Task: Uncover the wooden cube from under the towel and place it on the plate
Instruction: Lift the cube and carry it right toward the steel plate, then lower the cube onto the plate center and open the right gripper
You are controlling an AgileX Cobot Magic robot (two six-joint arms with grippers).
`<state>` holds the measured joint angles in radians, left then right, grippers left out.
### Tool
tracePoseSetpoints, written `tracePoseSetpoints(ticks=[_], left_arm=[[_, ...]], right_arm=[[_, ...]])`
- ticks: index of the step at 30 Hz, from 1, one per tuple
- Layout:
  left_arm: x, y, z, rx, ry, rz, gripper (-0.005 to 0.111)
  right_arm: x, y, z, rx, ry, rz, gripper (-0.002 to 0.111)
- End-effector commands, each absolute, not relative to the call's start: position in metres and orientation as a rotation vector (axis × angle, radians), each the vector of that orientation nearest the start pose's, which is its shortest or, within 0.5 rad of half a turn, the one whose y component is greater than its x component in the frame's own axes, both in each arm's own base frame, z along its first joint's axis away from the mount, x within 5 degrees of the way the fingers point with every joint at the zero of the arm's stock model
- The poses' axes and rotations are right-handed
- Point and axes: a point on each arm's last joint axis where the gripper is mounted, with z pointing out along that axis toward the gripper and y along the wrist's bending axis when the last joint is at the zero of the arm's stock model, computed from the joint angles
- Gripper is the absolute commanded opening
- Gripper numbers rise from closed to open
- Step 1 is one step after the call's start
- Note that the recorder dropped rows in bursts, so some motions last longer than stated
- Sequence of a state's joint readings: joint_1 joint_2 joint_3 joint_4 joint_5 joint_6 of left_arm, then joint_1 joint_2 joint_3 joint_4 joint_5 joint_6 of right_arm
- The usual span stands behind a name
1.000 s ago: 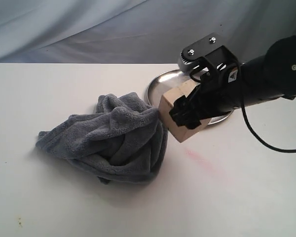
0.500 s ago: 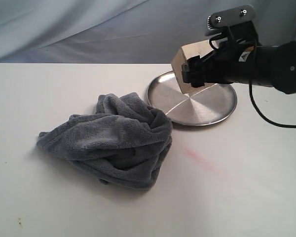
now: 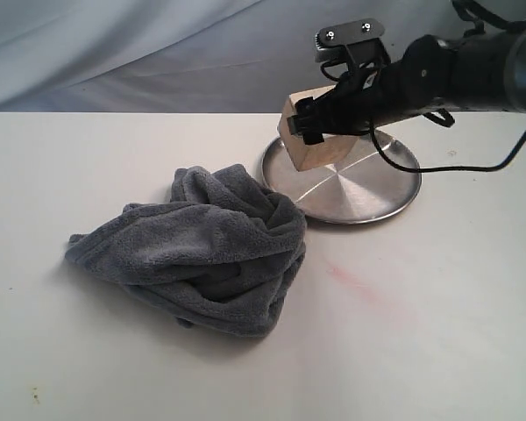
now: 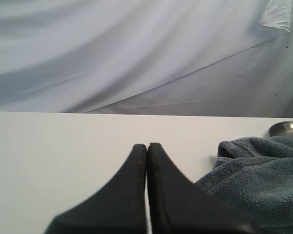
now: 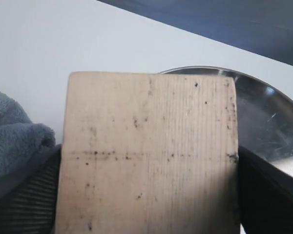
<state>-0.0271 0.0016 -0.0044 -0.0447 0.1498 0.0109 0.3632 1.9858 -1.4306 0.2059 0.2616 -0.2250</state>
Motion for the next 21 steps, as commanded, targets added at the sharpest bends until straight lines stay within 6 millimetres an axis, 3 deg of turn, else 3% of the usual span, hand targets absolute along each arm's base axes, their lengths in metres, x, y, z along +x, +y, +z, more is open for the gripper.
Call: tracePoseSetpoints(ticks=[1, 7, 21], left_arm=[[0.056, -0.002, 0.2, -0.001, 1.629, -0.054, 0.001], [0.056, -0.002, 0.2, -0.001, 1.629, -0.054, 0.001], [0.056, -0.002, 0.2, 0.001, 1.629, -0.052, 0.001]], right_arm=[[0.438, 0.168, 0.222, -0.472, 2.264, 0.2, 0.05], [0.45, 0.165, 0.207, -0.448, 2.366, 0.094, 0.05], [0.453, 0.165, 0.175, -0.387, 2.466, 0.096, 0.05]])
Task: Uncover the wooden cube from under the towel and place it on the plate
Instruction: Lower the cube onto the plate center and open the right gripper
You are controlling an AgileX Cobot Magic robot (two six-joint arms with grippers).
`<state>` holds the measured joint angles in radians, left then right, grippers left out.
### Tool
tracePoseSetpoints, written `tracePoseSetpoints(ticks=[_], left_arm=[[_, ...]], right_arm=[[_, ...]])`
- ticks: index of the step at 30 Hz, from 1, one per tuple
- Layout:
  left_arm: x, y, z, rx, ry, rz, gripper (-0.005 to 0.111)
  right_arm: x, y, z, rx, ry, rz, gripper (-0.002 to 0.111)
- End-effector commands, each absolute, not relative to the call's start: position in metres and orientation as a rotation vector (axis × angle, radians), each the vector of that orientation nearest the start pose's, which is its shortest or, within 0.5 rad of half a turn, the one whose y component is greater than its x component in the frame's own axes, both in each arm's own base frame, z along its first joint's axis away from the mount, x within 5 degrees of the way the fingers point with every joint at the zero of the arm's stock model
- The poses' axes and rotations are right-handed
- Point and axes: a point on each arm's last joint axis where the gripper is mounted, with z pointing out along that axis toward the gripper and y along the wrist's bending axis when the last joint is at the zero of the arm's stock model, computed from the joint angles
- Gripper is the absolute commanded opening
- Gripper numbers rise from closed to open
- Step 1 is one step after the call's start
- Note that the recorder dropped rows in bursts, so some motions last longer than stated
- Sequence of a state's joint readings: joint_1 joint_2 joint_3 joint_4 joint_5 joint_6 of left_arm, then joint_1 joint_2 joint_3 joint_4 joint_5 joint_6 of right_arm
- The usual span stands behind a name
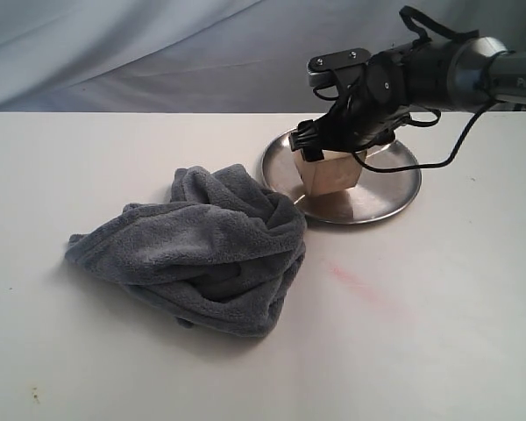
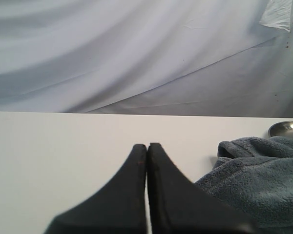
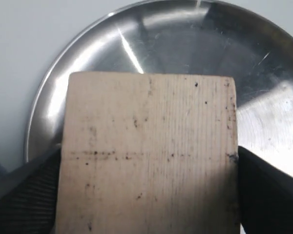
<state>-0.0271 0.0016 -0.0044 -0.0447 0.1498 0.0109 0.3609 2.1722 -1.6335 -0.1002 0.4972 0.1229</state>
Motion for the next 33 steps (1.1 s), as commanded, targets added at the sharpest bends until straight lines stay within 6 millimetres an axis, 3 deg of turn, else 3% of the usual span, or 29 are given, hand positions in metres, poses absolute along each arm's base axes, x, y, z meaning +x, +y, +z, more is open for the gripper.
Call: tracePoseSetpoints(ticks=[1, 13, 24, 33], left_arm=[[0.0563, -0.0022, 0.2, 0.001, 1.629, -0.052, 0.001], [0.0563, -0.0022, 0.2, -0.001, 1.629, -0.054, 0.001], [0.0563, -0.0022, 0.2, 0.002, 1.629, -0.051, 0.001], [0.0563, -0.0022, 0.2, -0.001, 1.629, -0.054, 0.001]], right_arm=[[0.4529, 0.1645, 0.1746, -0.388, 2.469, 0.089, 0.05], [0.4496, 0.1608, 0.1717, -0.418, 2.519, 0.035, 0.052], [0.4498, 0.158, 0.1715, -0.463, 2.514, -0.021, 0.084], [0.449, 0.1597, 0.1724, -0.45, 2.518, -0.002, 0.093]])
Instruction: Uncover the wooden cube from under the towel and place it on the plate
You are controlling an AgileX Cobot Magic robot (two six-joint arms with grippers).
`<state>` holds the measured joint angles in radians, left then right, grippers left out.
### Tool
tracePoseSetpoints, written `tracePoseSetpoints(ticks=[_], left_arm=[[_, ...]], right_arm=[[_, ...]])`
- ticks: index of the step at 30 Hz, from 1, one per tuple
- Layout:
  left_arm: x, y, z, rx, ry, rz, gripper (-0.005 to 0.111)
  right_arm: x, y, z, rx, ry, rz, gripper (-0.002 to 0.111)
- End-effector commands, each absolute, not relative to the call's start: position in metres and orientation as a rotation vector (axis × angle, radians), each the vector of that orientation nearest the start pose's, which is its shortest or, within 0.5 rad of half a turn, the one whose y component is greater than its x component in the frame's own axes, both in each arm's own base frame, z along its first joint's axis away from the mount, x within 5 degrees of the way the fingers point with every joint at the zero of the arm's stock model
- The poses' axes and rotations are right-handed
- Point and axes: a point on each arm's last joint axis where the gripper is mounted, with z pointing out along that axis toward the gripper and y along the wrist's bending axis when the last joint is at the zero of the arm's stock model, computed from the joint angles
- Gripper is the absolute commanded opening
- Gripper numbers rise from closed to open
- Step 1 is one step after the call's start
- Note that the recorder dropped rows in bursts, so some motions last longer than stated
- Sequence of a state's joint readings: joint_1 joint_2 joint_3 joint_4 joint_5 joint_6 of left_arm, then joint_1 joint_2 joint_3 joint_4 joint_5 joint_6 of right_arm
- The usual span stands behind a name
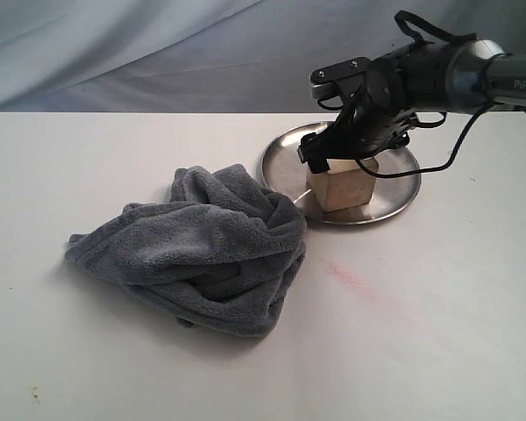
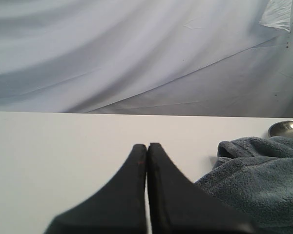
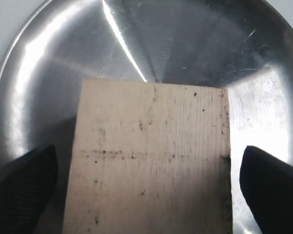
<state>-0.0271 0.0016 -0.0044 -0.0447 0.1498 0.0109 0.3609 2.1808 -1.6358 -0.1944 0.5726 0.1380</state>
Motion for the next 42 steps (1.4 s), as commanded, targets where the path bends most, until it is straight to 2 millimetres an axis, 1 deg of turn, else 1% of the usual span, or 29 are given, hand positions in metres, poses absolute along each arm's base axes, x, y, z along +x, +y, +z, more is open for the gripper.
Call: tracePoseSetpoints(ticks=[1, 4, 12, 18, 22, 26, 30, 31, 36, 39, 42], left_arm=[[0.056, -0.002, 0.2, -0.001, 1.629, -0.054, 0.001], [0.056, -0.002, 0.2, -0.001, 1.629, -0.054, 0.001], [0.056, -0.002, 0.2, -0.001, 1.629, -0.054, 0.001], [0.056, -0.002, 0.2, -0.001, 1.629, -0.054, 0.001], [0.056, -0.002, 0.2, -0.001, 1.629, -0.054, 0.001], [0.056, -0.002, 0.2, -0.001, 1.629, -0.054, 0.001], [0.056, -0.002, 0.2, -0.001, 1.629, -0.054, 0.001], [0.056, -0.002, 0.2, -0.001, 1.629, -0.054, 0.001], [0.056, -0.002, 0.2, -0.001, 1.629, -0.054, 0.001], [0.056, -0.002, 0.2, -0.001, 1.629, -0.054, 0.001], [0.056, -0.002, 0.2, -0.001, 1.629, -0.054, 0.001]], right_arm=[[0.449, 0.16, 0.174, -0.449, 2.515, -0.001, 0.093], [0.447, 0.162, 0.185, -0.453, 2.488, 0.006, 0.093], [0.44, 0.161, 0.224, -0.442, 2.409, 0.022, 0.093], [0.431, 0.163, 0.253, -0.416, 2.35, 0.067, 0.093], [0.427, 0.162, 0.267, -0.409, 2.296, 0.084, 0.093], [0.413, 0.158, 0.272, -0.411, 2.224, 0.114, 0.093], [0.398, 0.154, 0.268, -0.416, 2.146, 0.151, 0.093], [0.394, 0.153, 0.264, -0.419, 2.136, 0.158, 0.093], [0.375, 0.149, 0.258, -0.419, 2.005, 0.216, 0.093], [0.366, 0.147, 0.257, -0.418, 1.95, 0.24, 0.093], [0.359, 0.145, 0.26, -0.415, 1.92, 0.25, 0.091]])
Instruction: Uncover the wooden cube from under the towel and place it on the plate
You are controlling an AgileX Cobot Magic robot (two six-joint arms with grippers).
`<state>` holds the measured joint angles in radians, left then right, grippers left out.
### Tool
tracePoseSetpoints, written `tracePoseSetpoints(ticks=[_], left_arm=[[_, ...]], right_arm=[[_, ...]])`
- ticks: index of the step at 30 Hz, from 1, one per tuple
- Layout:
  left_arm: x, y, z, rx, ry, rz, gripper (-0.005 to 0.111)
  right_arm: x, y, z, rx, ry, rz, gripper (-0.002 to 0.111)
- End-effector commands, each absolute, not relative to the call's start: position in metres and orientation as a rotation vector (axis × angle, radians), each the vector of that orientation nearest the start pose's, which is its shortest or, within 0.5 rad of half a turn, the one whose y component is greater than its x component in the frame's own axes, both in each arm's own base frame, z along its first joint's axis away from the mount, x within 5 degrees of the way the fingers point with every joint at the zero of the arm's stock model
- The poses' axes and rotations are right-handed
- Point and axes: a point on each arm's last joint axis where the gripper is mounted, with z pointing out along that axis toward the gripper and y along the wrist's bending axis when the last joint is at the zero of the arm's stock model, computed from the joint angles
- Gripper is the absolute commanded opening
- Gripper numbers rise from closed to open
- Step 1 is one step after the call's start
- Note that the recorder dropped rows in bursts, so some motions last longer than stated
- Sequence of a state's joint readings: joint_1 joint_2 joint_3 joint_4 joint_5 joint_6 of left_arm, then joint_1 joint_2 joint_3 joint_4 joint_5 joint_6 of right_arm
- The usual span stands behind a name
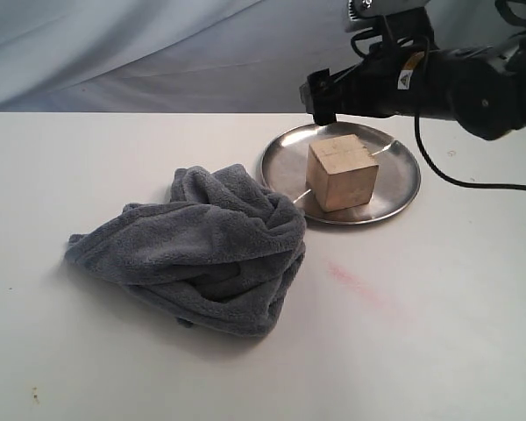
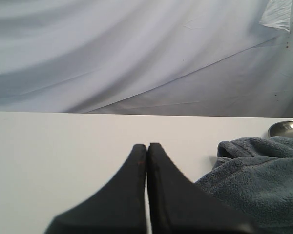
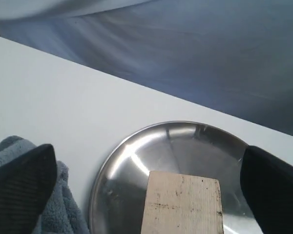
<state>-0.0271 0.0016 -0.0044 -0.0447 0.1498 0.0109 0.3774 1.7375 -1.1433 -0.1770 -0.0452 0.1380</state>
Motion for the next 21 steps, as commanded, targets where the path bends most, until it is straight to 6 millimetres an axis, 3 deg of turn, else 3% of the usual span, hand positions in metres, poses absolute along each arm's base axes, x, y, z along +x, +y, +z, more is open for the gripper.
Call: tracePoseSetpoints(ticks=[1, 9, 18, 21], left_arm=[[0.056, -0.002, 0.2, -0.001, 1.629, -0.054, 0.001], [0.056, -0.002, 0.2, -0.001, 1.629, -0.054, 0.001], [0.056, -0.002, 0.2, -0.001, 1.629, -0.054, 0.001], [0.056, -0.002, 0.2, -0.001, 1.629, -0.054, 0.001]], right_arm=[[0.357, 0.145, 0.263, -0.412, 1.907, 0.255, 0.09], [0.346, 0.14, 0.289, -0.398, 1.836, 0.264, 0.058], [0.342, 0.137, 0.284, -0.408, 1.922, 0.235, 0.007], [0.342, 0.137, 0.284, -0.414, 1.928, 0.229, 0.0]])
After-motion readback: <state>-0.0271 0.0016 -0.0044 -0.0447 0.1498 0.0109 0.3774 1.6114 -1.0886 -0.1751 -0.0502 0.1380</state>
